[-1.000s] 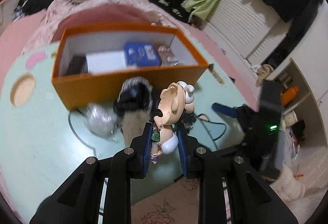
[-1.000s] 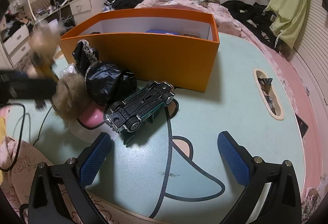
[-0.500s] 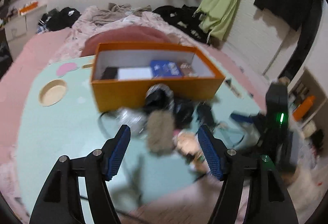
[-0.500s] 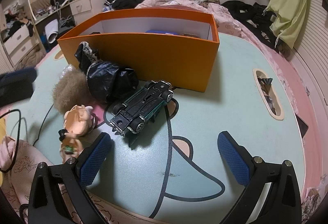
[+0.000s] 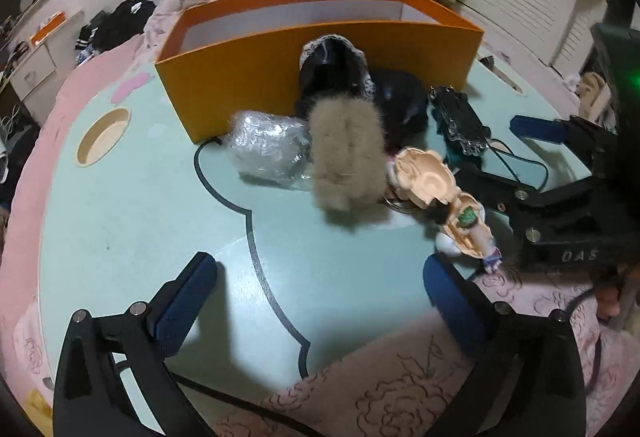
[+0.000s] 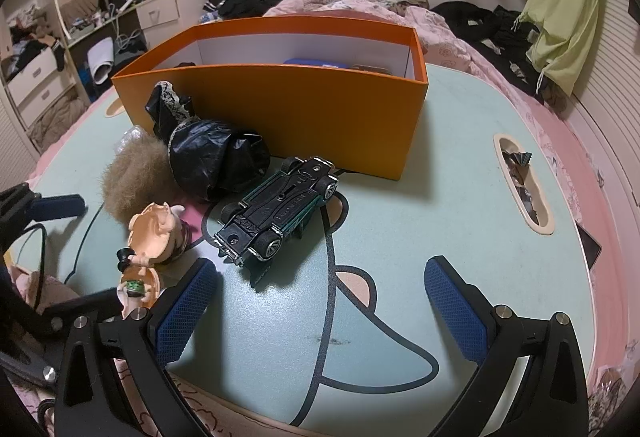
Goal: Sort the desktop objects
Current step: 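Grasp the figurine in the box with the left gripper, lay it on the table, then reach into the box and grasp the black patterned case with the right gripper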
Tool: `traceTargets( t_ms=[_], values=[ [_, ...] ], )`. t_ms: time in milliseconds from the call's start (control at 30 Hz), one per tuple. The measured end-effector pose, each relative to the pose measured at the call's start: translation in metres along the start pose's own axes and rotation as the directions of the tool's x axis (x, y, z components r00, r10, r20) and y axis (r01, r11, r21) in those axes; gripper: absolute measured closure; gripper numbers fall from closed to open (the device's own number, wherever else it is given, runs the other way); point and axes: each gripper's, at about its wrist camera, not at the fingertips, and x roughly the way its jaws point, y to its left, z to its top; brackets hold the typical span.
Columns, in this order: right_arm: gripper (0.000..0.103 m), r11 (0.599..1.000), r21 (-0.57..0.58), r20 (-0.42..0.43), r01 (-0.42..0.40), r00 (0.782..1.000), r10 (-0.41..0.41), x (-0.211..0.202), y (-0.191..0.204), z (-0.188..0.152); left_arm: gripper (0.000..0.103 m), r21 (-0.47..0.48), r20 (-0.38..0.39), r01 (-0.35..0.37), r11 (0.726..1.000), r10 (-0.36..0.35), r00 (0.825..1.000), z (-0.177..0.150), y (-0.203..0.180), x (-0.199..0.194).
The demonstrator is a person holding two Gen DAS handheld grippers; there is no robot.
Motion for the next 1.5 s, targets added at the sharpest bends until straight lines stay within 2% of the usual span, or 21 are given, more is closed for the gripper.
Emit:
traceTargets(
  t_ms=[200,800,1000,1233,1333,1500],
  values=[
    [0.0,1.0,0.0,0.001,0.0,1.0,0.0,0.0,0.0,-0.001,0.0,-0.003,0.018,-0.002,1.0,0.002,1.0,-0.003,0.002,-0.013],
    [0.0,1.0,0.005,0.009,0.004,1.0,-0.004,-0.001,-0.001,0.004,0.0,-0.003,0.021,-0.001,1.0,0.001,1.0,-0.003,0.002,-0.015],
    [0.0,0.998,0.056,0.031,0.034,0.999,-0.036,-0.008,-0.01,0.004,0.0,-0.003,0.023,0.001,1.0,-0.001,1.0,-0.003,0.002,-0.017],
    [0.0,0.996,0.04,0.09,0.082,0.992,-0.086,-0.028,-0.01,0.015,0.0,-0.002,0.024,0.001,1.0,-0.001,1.0,-0.004,0.002,-0.013],
    [0.0,0.997,0.061,0.117,0.045,0.992,-0.052,-0.038,-0.011,0.026,0.0,-0.002,0.025,0.002,1.0,-0.001,1.0,-0.003,0.001,-0.013],
    [0.0,0.99,0.102,0.149,-0.094,0.986,0.078,-0.051,-0.008,0.061,0.0,-0.004,0.029,0.001,1.0,-0.001,1.0,-0.001,-0.001,-0.011]
  ],
)
